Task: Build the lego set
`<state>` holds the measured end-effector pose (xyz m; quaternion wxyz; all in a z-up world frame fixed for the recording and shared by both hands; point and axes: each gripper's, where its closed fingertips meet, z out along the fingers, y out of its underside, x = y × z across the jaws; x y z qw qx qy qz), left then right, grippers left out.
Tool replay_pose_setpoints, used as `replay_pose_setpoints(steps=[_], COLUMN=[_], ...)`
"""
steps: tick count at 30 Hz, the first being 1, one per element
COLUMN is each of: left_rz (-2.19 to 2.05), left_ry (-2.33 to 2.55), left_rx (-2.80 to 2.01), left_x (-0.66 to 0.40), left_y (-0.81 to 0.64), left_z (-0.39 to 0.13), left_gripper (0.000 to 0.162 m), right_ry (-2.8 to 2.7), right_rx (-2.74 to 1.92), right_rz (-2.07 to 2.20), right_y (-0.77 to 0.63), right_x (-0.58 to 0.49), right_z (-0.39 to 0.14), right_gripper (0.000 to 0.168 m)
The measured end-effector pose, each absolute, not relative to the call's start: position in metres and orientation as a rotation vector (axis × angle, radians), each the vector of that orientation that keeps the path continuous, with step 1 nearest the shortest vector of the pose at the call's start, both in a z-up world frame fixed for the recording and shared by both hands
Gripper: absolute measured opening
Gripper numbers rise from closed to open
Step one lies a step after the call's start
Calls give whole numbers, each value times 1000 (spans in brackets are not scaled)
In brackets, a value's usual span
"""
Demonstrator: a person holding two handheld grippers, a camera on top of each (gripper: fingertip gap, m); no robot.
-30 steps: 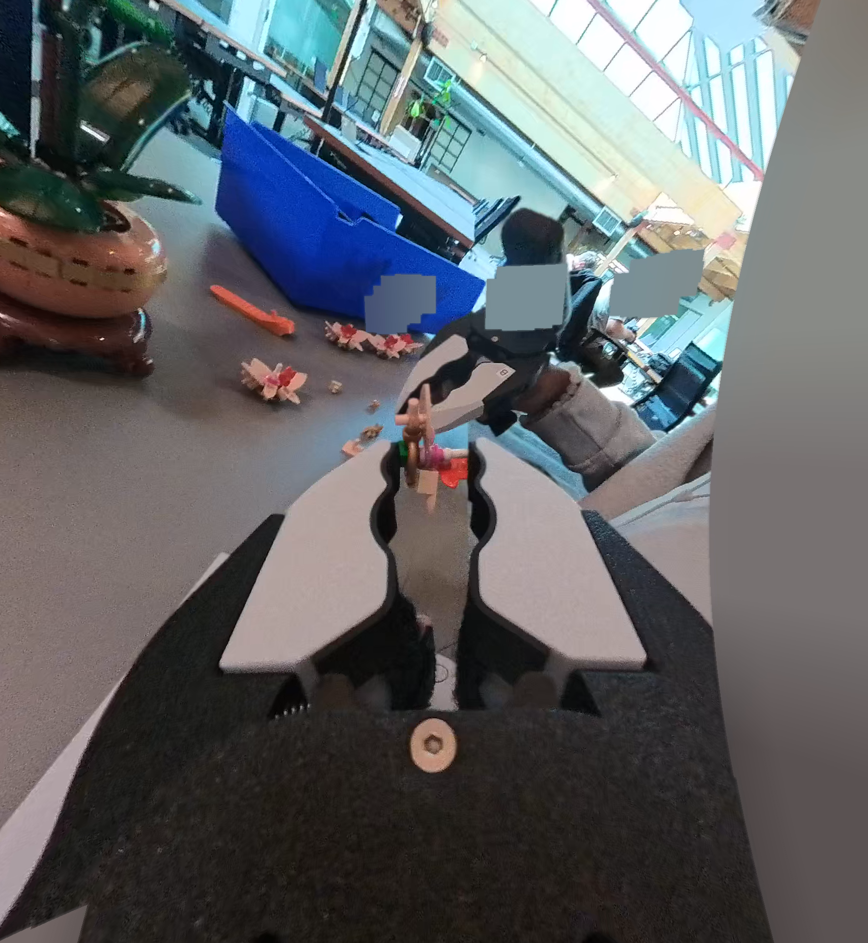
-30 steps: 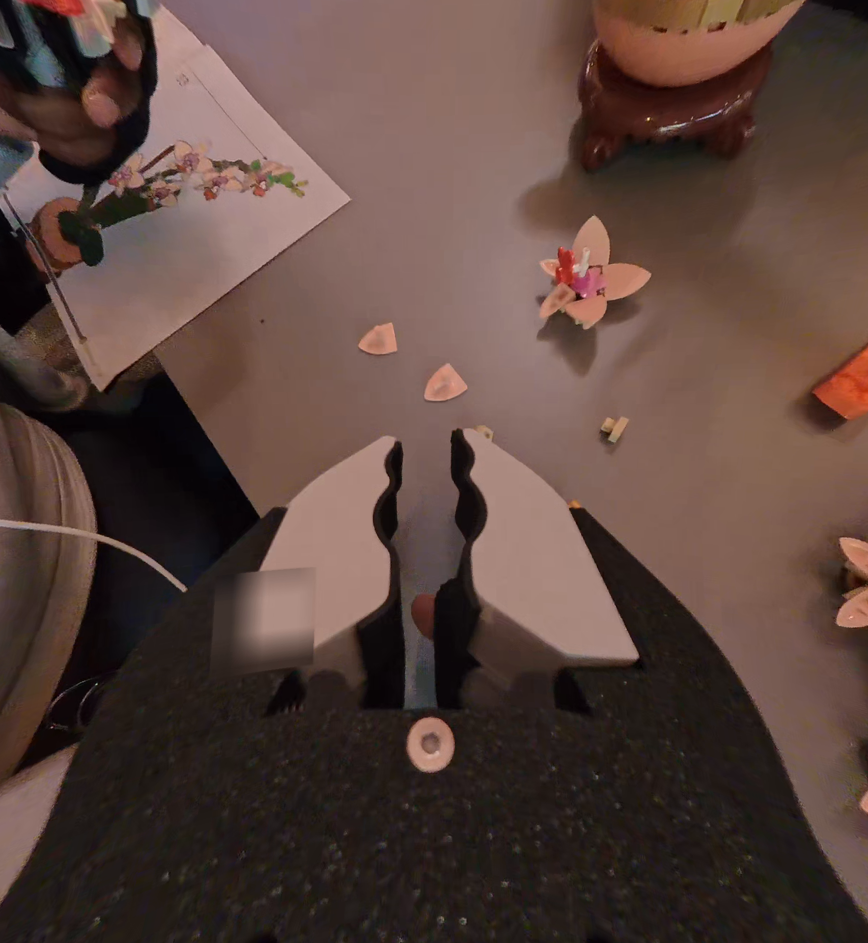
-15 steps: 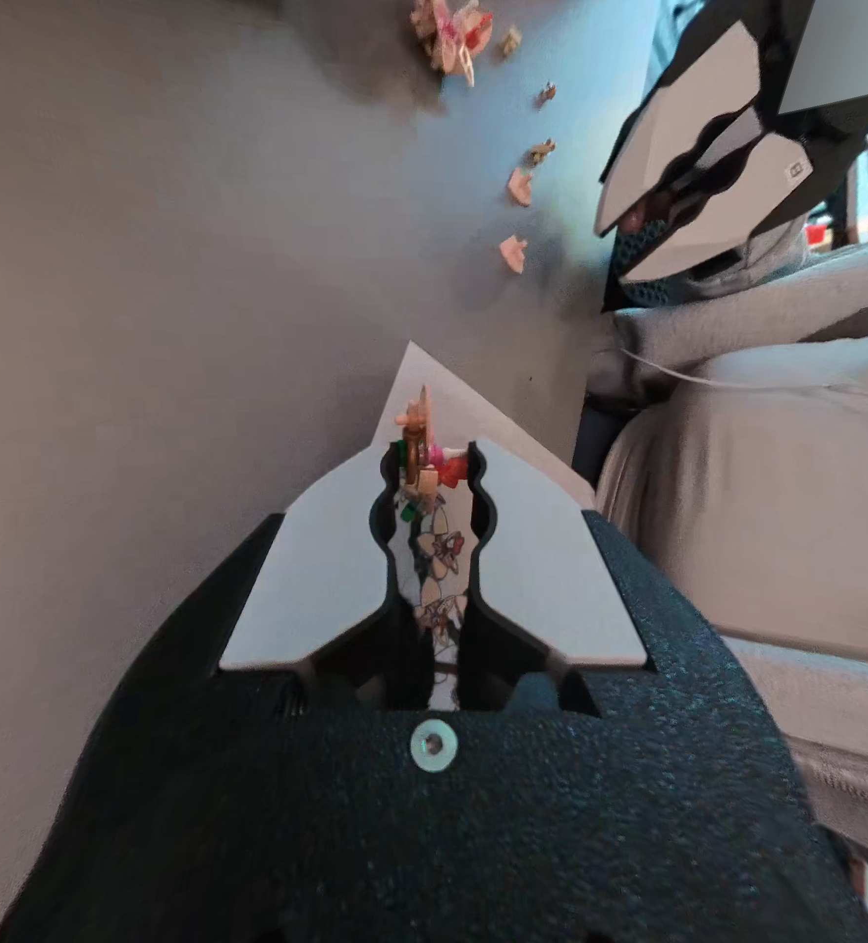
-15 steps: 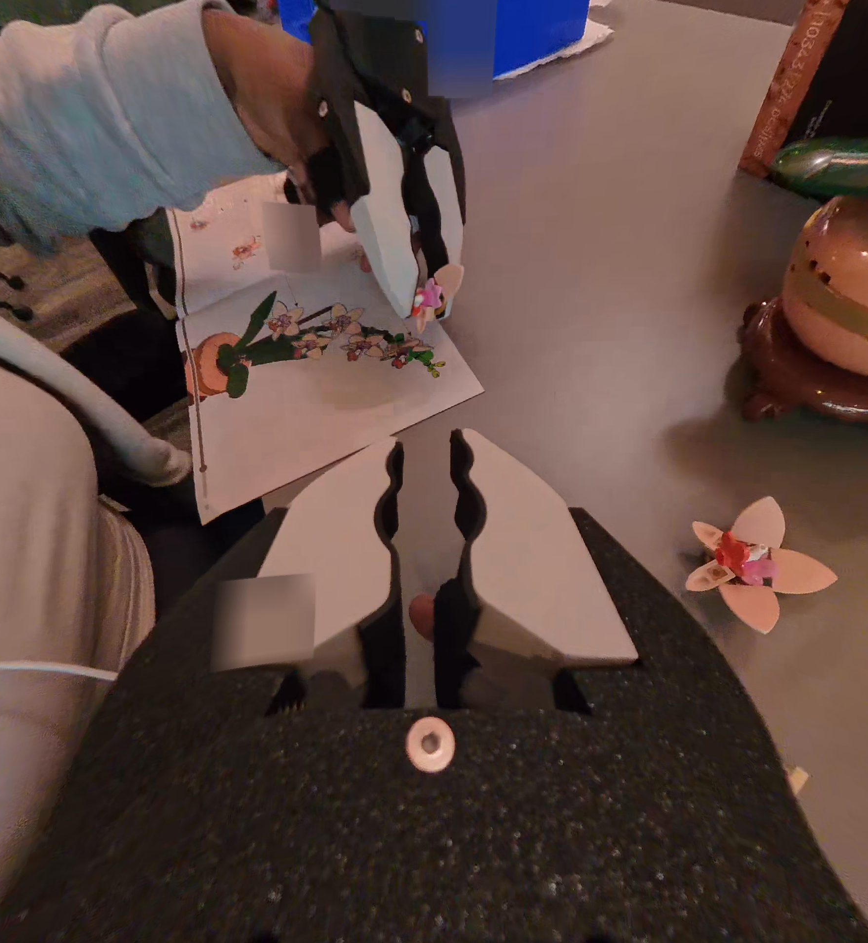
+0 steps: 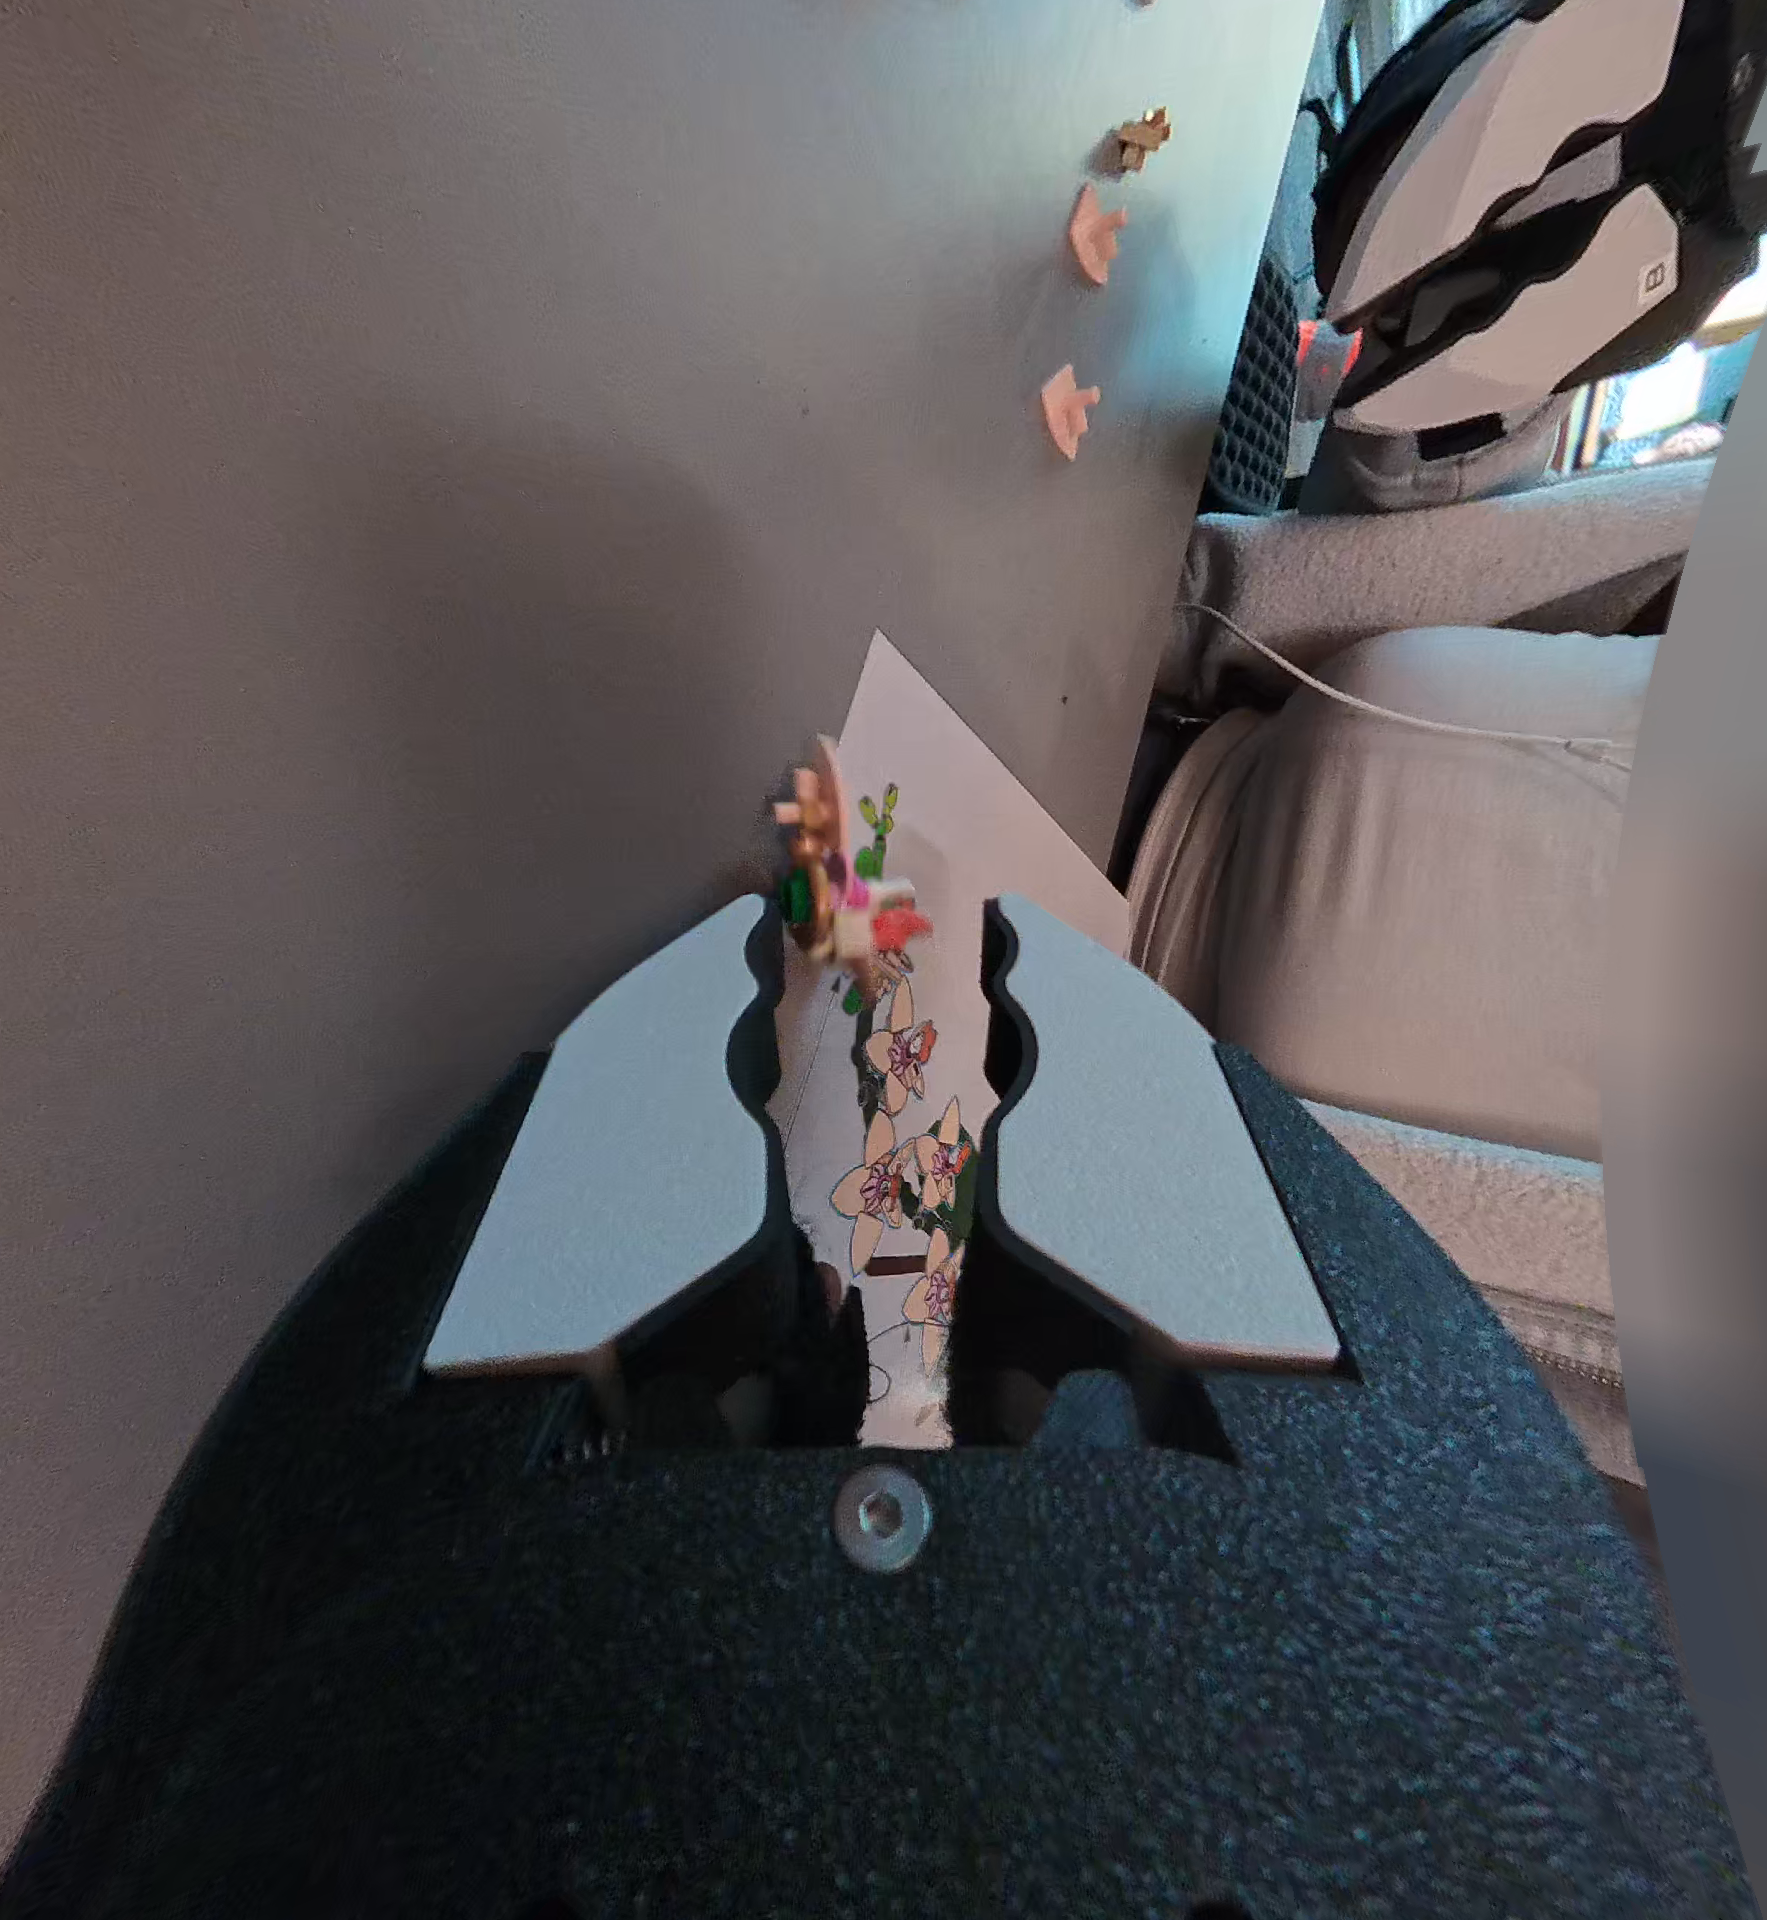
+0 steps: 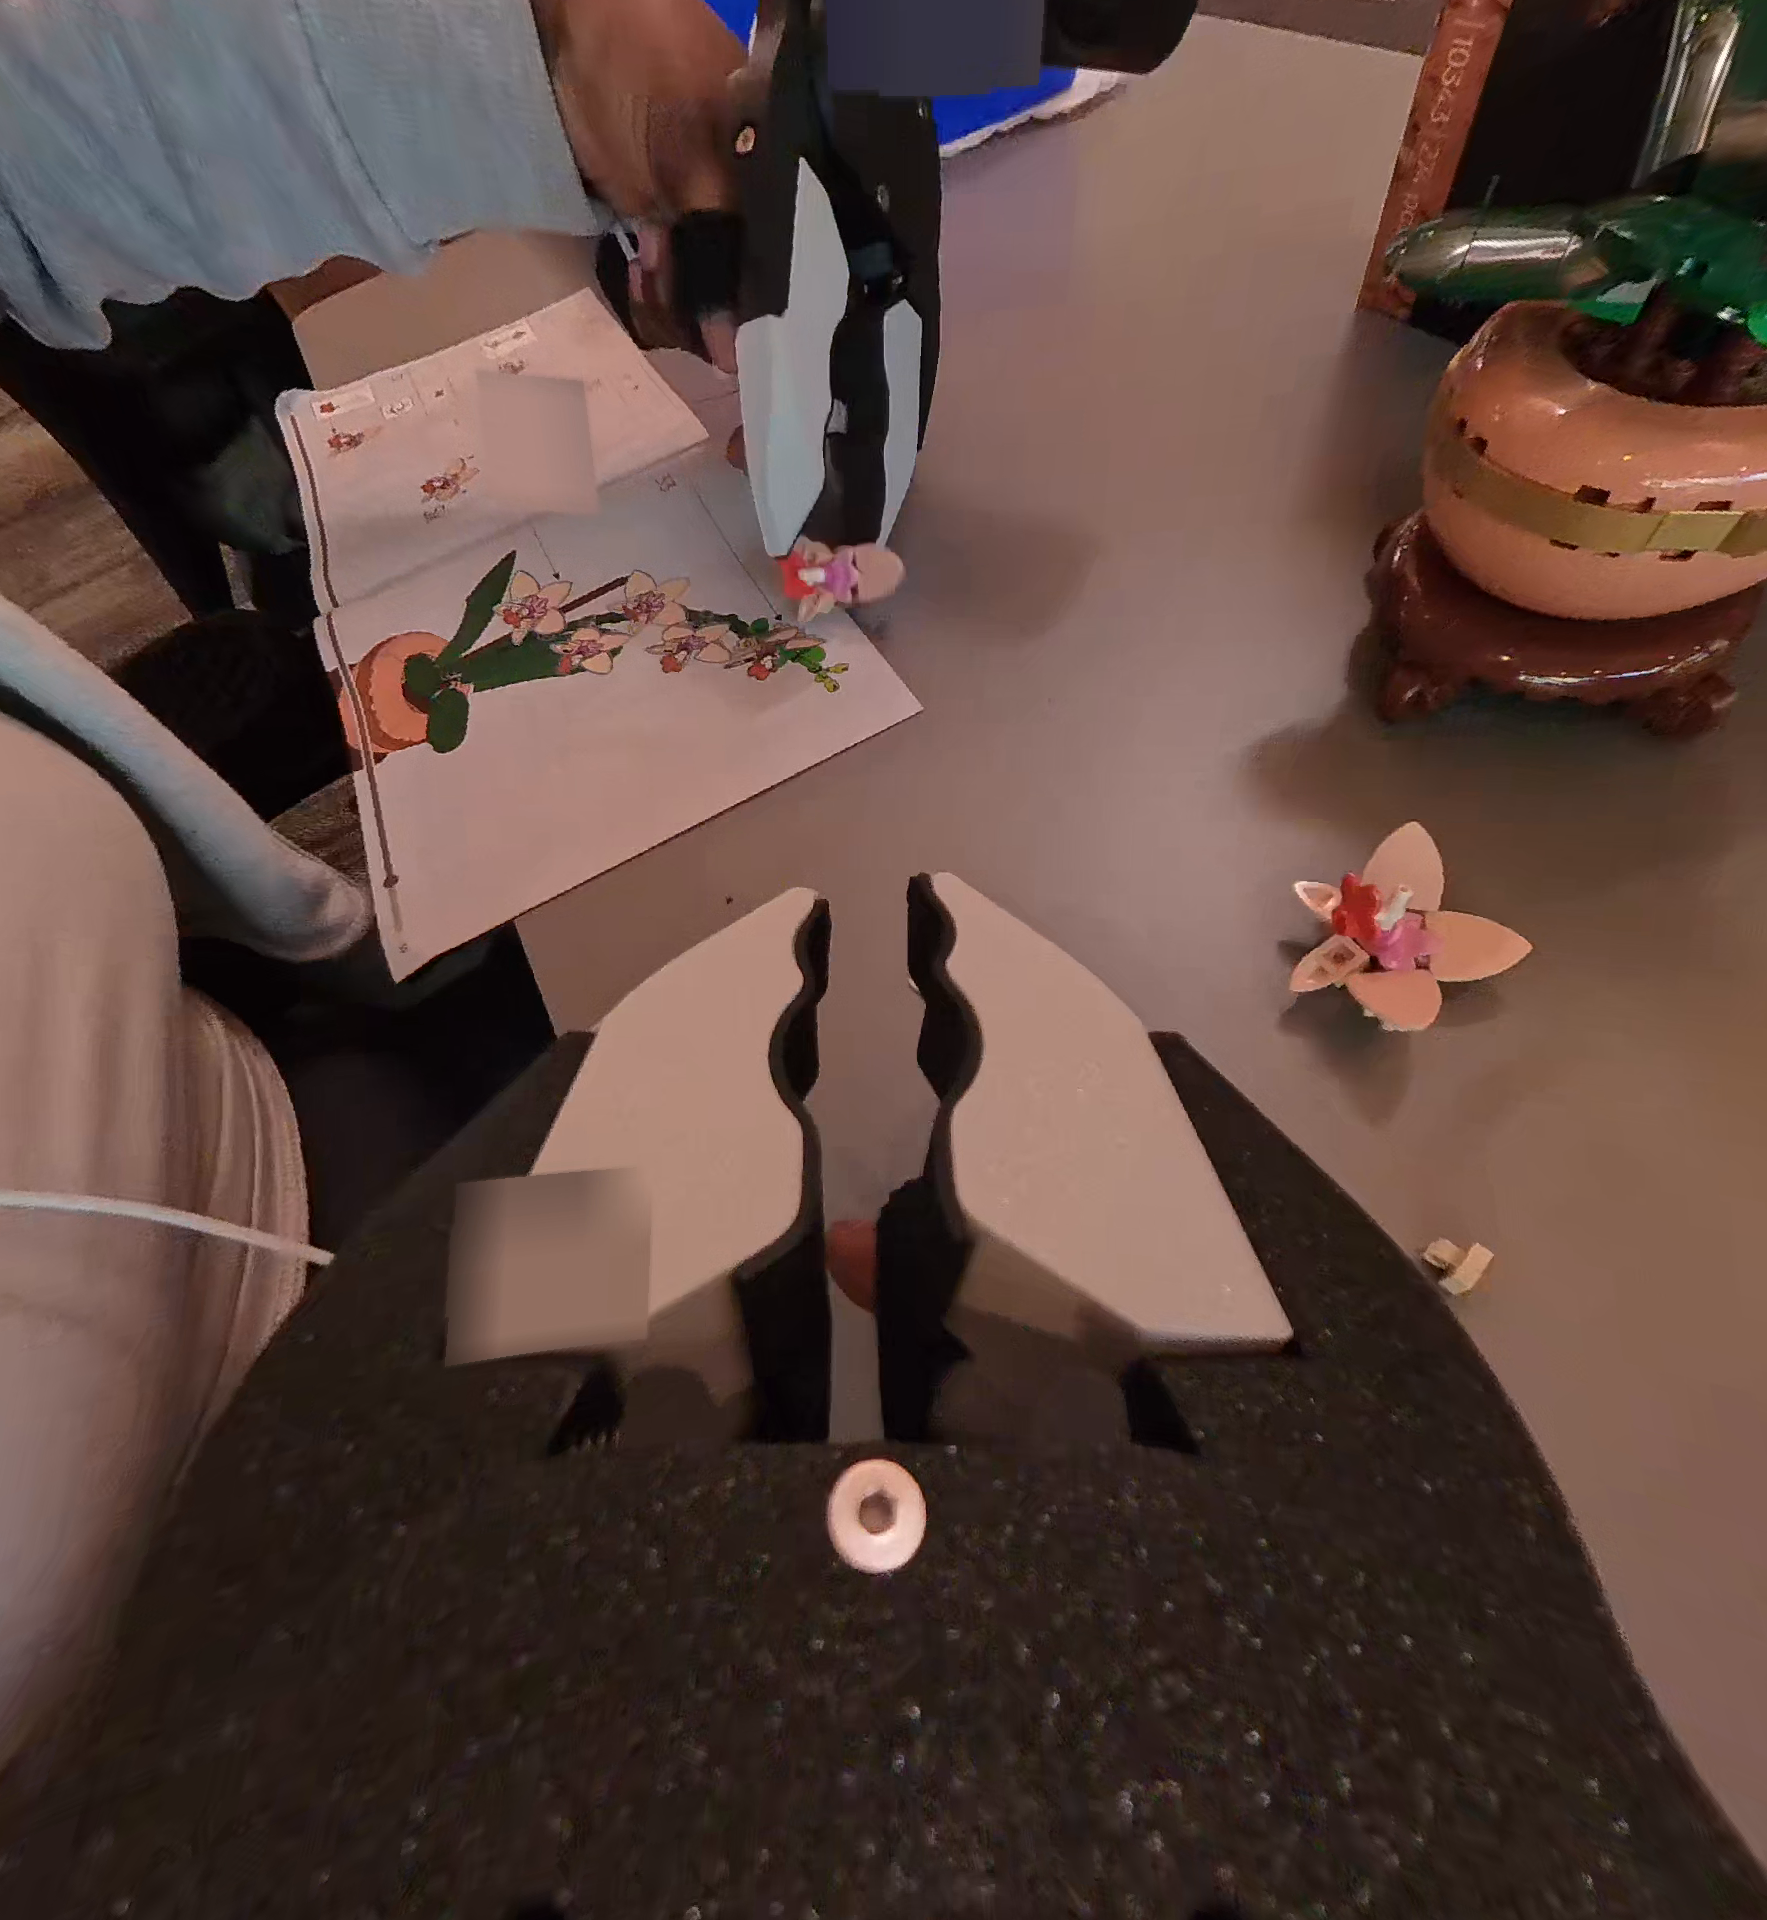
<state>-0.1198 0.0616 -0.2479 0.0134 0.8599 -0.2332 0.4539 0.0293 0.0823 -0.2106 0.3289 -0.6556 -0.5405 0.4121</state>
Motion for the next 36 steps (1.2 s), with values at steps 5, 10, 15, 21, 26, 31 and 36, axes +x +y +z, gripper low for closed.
replay_pose_setpoints(steps=[5,10,15,21,26,31,36], left_rz=[1354,1369,1285,765,1036,924,988], left_ry=[-731,-776,-1383,-2194,-1913,-1779,-1841], left_rx=[2757,2868,3374,3752,3731,3705,3539], left_x=[-127,-136,-127,-61,-3,10,5], left_y=[69,77,96,76,61,73,82], left_z=[-247,-236,-186,-156,-194,-211,-218], left_gripper=[43,42,70,43,0,2,12], right_ry=[-1403,-1371,-1194,-1309,-1408,-1423,-1443], right_rx=[-1717,-1708,-1569,-1682,-1766,-1867,-1845], right_rz=[1060,989,729,609,613,577,644], right_y=[84,94,128,117,108,114,103], right_x=[35,44,75,102,93,94,75], right_z=[-210,-208,-193,-219,-236,-247,-243], right_gripper=[14,15,50,37,17,8,14])
